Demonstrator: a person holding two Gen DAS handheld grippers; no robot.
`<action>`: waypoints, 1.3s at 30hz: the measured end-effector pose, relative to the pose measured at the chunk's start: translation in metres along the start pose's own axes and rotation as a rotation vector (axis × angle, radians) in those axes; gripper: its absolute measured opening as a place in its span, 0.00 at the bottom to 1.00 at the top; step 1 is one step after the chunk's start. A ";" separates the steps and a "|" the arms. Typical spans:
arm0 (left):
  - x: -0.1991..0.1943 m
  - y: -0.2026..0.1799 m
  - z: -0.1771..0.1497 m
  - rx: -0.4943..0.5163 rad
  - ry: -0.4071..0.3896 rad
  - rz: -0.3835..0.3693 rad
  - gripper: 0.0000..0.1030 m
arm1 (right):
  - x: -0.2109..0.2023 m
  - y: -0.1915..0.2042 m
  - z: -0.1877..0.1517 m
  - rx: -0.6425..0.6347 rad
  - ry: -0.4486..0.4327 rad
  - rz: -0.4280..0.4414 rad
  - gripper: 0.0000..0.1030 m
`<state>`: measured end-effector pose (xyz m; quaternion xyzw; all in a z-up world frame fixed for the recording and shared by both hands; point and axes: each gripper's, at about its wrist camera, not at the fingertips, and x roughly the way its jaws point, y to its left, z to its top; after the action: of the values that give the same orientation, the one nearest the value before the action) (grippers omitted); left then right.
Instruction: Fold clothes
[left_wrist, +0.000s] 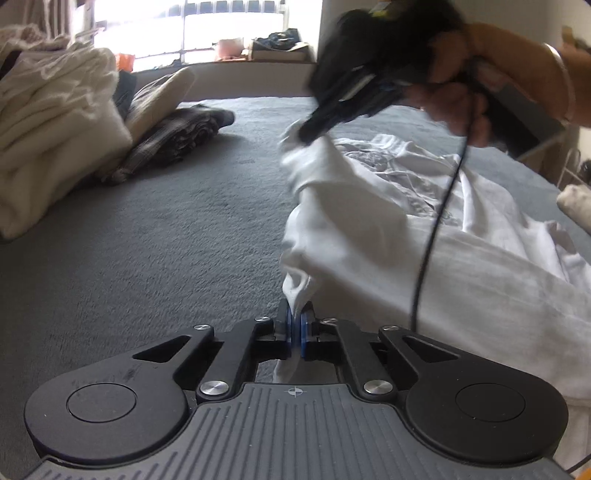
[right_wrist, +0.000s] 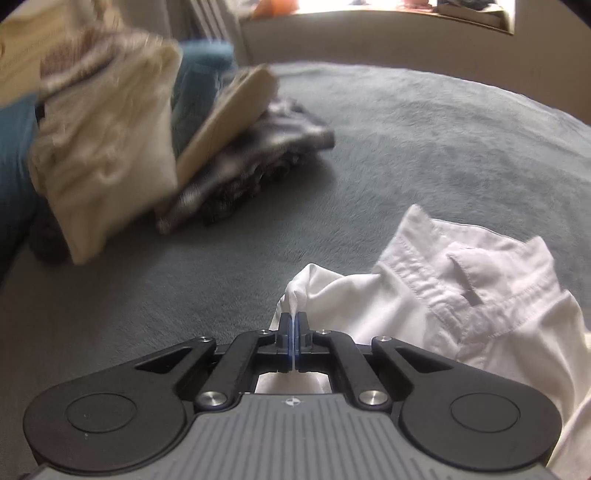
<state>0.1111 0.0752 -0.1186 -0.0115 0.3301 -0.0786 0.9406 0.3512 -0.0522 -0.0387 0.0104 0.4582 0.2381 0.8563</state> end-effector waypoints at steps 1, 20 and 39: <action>-0.001 0.002 -0.001 -0.015 0.000 -0.001 0.02 | -0.007 -0.010 -0.002 0.042 -0.018 0.017 0.01; 0.000 -0.006 0.003 0.092 -0.015 0.066 0.45 | -0.004 -0.088 -0.027 0.340 -0.014 0.065 0.05; 0.003 0.003 0.009 0.000 -0.165 0.041 0.09 | 0.038 -0.026 0.018 0.066 0.088 0.029 0.05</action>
<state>0.1195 0.0779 -0.1139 -0.0112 0.2517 -0.0582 0.9660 0.3934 -0.0558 -0.0640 0.0347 0.5030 0.2352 0.8309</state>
